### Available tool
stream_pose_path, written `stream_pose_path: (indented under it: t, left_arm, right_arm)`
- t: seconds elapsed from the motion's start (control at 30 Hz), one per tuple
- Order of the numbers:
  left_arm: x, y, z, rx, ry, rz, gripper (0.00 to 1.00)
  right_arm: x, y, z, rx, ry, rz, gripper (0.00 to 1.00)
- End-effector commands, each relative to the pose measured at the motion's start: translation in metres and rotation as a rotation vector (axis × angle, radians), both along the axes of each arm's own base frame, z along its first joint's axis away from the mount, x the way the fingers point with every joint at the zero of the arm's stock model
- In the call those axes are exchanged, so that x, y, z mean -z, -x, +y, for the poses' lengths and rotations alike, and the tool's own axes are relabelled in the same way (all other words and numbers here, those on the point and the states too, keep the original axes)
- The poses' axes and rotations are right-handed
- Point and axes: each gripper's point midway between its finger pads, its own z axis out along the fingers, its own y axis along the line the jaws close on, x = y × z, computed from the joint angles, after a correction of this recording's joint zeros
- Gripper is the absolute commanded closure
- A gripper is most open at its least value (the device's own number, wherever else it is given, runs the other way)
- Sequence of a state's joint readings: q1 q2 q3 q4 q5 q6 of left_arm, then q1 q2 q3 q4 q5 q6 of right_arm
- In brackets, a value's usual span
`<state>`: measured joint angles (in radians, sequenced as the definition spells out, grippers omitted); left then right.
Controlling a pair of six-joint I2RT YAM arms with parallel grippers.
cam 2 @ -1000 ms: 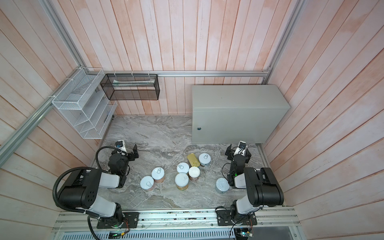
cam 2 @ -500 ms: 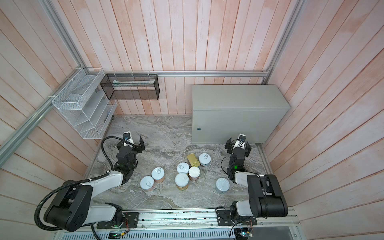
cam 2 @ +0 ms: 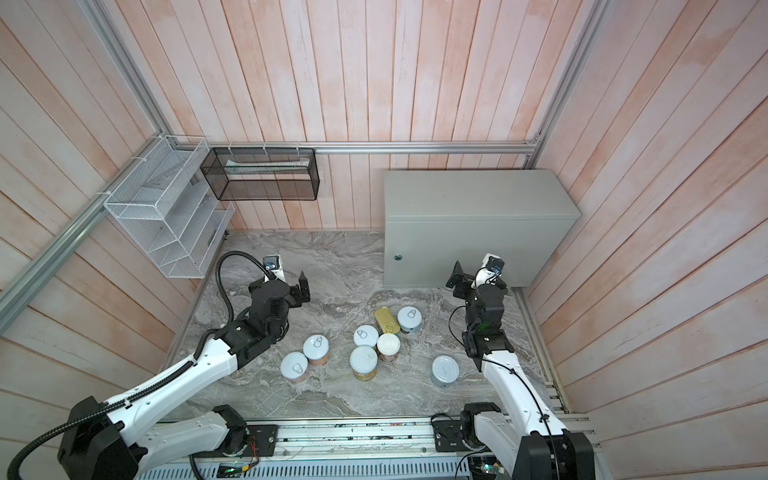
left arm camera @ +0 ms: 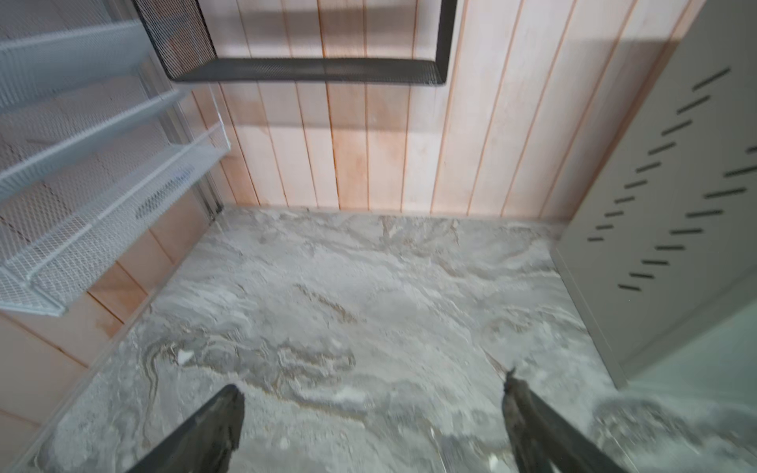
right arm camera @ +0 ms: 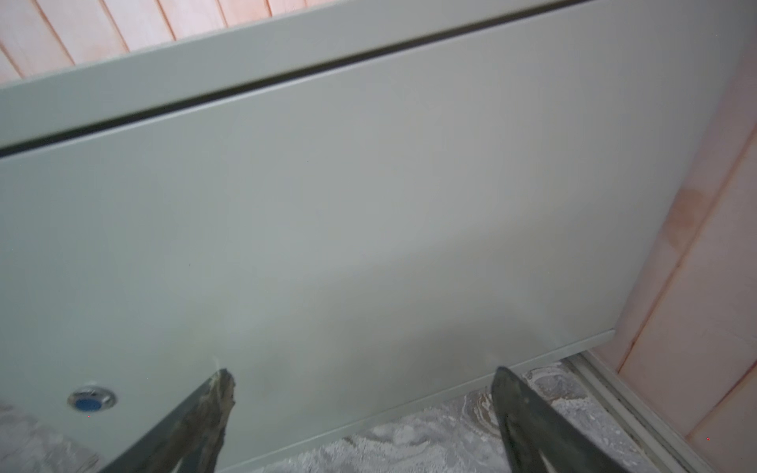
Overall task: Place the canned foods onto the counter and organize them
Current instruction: 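Move both grippers forward toward the cluster of cans, then grasp the tall green-and-orange labelled can with the left gripper and lift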
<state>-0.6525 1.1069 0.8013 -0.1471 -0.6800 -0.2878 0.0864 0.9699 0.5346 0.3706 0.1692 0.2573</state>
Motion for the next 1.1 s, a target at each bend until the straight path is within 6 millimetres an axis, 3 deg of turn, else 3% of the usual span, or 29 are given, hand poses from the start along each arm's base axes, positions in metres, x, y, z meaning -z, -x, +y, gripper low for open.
stream_pose_path:
  t: [0.0,0.2,0.4,0.63,0.77,0.8,1.07]
  left_arm:
    - [0.043,0.039,0.003,0.021,-0.001,0.252,0.0]
    - [0.065,0.08,-0.021,0.148,0.026,0.461,0.0]
    - [0.05,0.11,-0.092,0.465,0.151,0.492,0.0]
    - [0.046,0.123,-0.132,0.606,0.232,0.472,0.0]
    - [0.058,0.125,-0.148,0.655,0.253,0.492,0.0]
    - [0.062,0.134,-0.158,0.69,0.232,0.506,0.0]
    - [0.09,0.147,-0.185,0.734,0.098,0.544,0.0]
  right_arm:
    - [0.016,0.008,0.032,-0.165,-0.051,0.144,0.02]
    - [0.011,0.016,0.058,-0.272,-0.069,0.196,0.02]
    - [0.018,0.017,0.077,-0.359,-0.134,0.277,0.02]
    - [0.035,0.028,0.069,-0.324,-0.121,0.333,0.02]
    - [0.041,0.037,0.068,-0.324,-0.126,0.347,0.02]
    - [0.041,0.038,0.068,-0.323,-0.127,0.346,0.02]
    - [0.049,0.049,0.065,-0.31,-0.142,0.354,0.02]
